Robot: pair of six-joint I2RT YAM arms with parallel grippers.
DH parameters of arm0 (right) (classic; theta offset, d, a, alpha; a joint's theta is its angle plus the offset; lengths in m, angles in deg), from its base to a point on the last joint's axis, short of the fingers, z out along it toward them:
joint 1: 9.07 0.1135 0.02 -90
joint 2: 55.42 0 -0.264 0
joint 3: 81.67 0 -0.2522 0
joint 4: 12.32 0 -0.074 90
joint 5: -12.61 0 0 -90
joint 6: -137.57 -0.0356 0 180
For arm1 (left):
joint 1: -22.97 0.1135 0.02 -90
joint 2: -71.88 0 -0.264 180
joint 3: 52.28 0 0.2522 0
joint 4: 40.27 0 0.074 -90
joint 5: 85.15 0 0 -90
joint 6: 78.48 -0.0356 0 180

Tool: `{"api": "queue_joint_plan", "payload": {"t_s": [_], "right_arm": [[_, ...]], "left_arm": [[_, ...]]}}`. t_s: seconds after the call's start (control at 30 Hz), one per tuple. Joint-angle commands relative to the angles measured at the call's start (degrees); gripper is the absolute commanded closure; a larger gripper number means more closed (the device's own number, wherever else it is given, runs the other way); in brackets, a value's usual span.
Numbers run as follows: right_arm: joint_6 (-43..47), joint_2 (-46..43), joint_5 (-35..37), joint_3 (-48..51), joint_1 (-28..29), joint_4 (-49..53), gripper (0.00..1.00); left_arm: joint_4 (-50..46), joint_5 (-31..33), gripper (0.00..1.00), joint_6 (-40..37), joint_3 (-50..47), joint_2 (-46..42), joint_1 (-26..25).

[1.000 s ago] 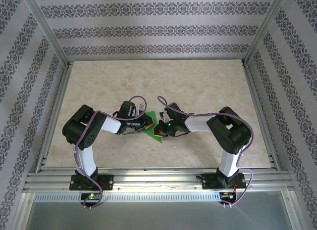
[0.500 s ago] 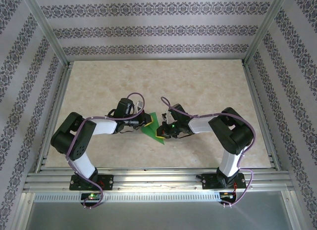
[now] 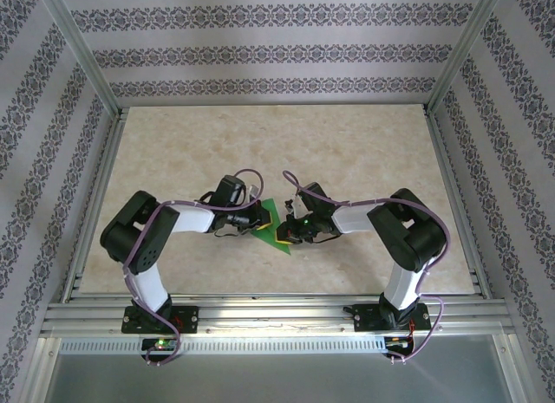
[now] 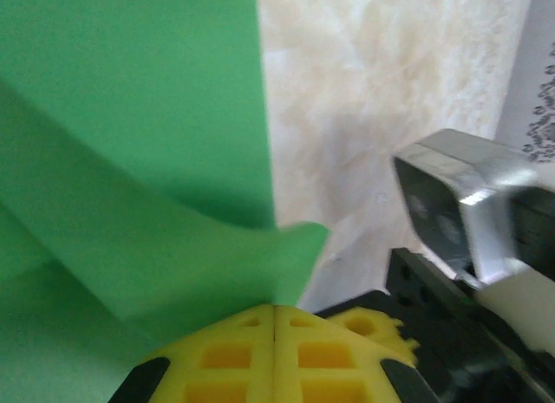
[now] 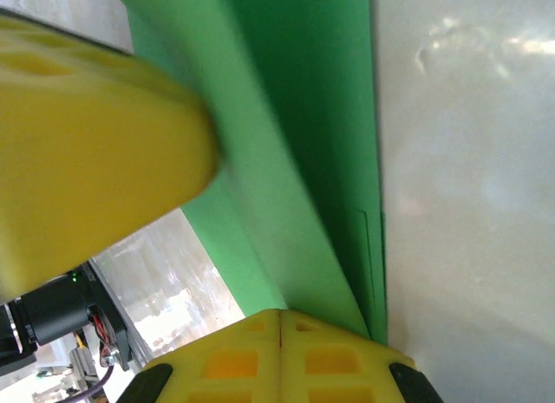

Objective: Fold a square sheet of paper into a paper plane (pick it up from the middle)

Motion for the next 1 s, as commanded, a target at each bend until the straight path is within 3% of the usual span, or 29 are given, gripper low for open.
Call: {"api": "queue_joint_plan", "payload": {"t_s": [0.0, 0.27, 0.8, 0.97], "right_arm": [[2.85, 1.72, 4.18, 3.6, -0.49, 9.03, 0.99], [7.06, 2.79, 7.42, 4.83, -0.76, 15.38, 1.0], [6.46, 3.53, 6.39, 4.64, -0.95, 14.37, 1.0], [5.5, 3.35, 6.22, 5.17, -0.75, 12.96, 1.0]], "left_arm": [[-1.61, 1.81, 1.0, -1.09, 0.99, 3.04, -0.42], [-7.84, 8.55, 1.0, -1.27, 0.33, 2.05, 0.14], [-12.64, 8.26, 1.0, -7.42, 5.86, 4.58, 6.8], [-20.45, 12.62, 1.0, -15.33, 11.2, 7.17, 9.81]]}}
